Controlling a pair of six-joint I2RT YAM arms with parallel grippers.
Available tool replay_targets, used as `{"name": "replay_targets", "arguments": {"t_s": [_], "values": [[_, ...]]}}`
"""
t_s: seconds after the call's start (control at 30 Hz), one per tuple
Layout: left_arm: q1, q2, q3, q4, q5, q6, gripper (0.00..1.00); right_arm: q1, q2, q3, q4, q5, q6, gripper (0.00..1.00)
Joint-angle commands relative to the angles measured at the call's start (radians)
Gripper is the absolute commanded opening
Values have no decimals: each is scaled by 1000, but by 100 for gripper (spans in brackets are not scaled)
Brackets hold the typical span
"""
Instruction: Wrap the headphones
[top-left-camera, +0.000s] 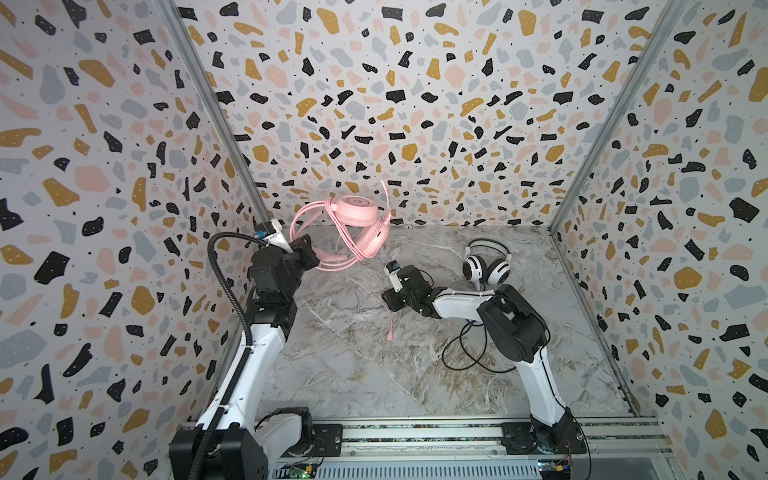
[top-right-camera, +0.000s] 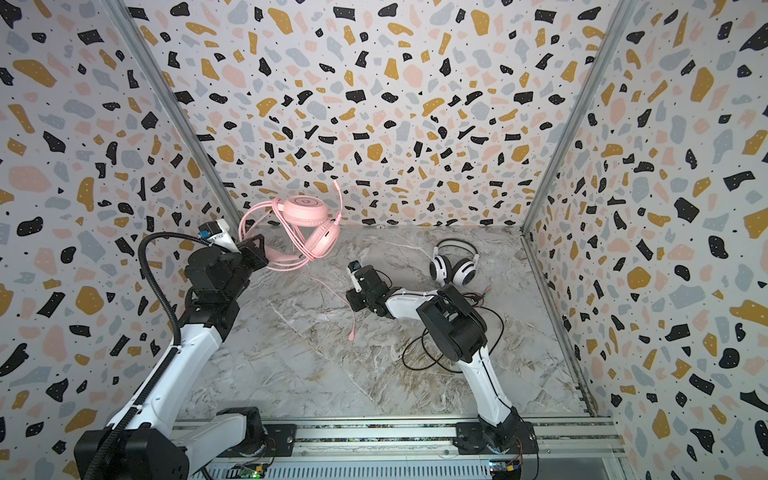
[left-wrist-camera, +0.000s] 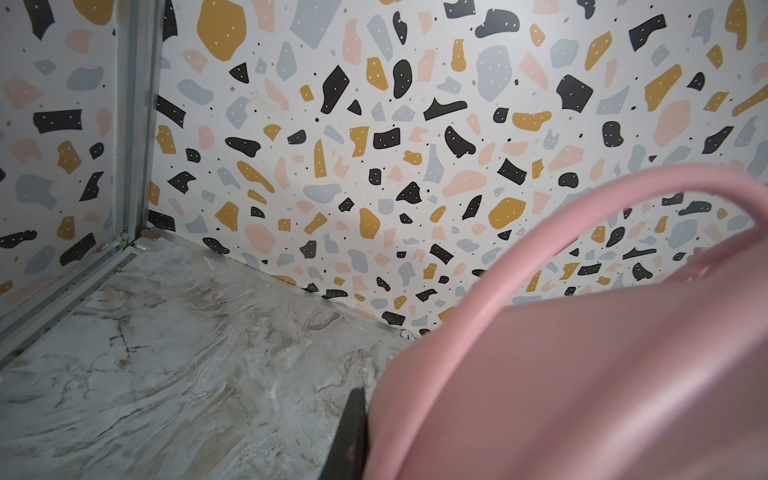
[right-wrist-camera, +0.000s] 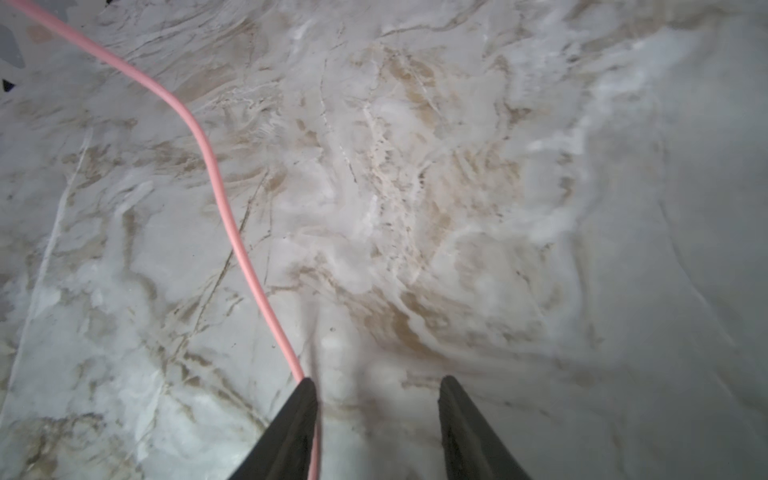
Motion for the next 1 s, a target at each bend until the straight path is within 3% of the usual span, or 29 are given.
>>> {"name": "replay_targets", "arguments": {"t_s": [0.0, 0.2, 0.33, 0.73, 0.97], "values": [[5, -11, 11, 154, 41, -44, 0, -8, 1, 51, 14, -110, -54, 50], [9, -6, 11, 155, 48, -45, 0, -7, 43, 110, 66, -252, -49, 51], [12, 2, 14, 158, 58, -53, 0, -8, 123, 222, 5, -339, -50, 51], [26, 13, 16, 175, 93, -72, 0, 1, 299, 429, -69, -425, -18, 51], [38, 22, 17, 179, 109, -82, 0, 13, 284, 354, 41, -512, 31, 34]]}}
